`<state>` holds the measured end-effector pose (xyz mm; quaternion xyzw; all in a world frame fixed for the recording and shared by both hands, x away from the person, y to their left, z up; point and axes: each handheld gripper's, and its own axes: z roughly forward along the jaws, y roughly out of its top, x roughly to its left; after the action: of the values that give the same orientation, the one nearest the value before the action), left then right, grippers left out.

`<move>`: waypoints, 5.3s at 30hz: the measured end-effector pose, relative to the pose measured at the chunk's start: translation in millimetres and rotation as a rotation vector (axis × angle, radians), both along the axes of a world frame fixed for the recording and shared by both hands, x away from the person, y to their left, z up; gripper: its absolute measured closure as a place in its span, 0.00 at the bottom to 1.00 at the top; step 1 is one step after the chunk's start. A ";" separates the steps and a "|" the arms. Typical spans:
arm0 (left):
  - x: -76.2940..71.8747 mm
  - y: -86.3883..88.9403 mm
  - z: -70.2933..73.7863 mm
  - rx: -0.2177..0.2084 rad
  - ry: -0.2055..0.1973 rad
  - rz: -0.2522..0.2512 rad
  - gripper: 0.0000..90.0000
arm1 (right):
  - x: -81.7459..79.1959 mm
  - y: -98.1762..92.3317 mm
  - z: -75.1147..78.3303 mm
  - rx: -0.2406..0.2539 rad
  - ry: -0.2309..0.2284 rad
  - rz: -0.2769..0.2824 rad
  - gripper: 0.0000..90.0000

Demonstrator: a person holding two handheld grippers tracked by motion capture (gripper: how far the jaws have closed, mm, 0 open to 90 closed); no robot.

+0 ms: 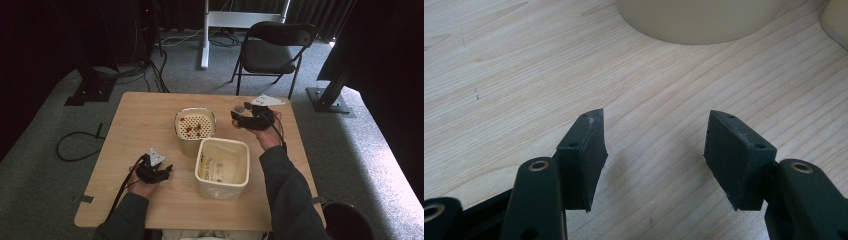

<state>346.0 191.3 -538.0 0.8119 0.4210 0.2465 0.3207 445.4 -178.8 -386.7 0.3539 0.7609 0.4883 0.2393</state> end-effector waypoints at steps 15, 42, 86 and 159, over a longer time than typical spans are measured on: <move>0.0 -1.7 -0.3 0.008 0.000 -0.006 0.47 | 8.1 23.8 12.1 -0.093 -0.019 0.038 0.36; -1.0 -1.8 0.3 0.013 -0.004 -0.006 0.47 | 24.5 61.8 34.1 -0.122 -0.009 0.077 0.36; -1.9 -2.3 0.7 0.023 -0.003 -0.010 0.47 | 14.6 132.0 15.3 -0.922 -0.266 0.055 0.36; -2.2 -3.4 0.9 0.030 -0.006 -0.014 0.47 | -10.1 171.6 -10.0 -1.495 -0.592 0.135 0.36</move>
<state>343.8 187.8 -537.0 0.8187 0.4107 0.2530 0.3115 435.3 -7.2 -396.7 -0.0907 0.8111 -0.0628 0.5744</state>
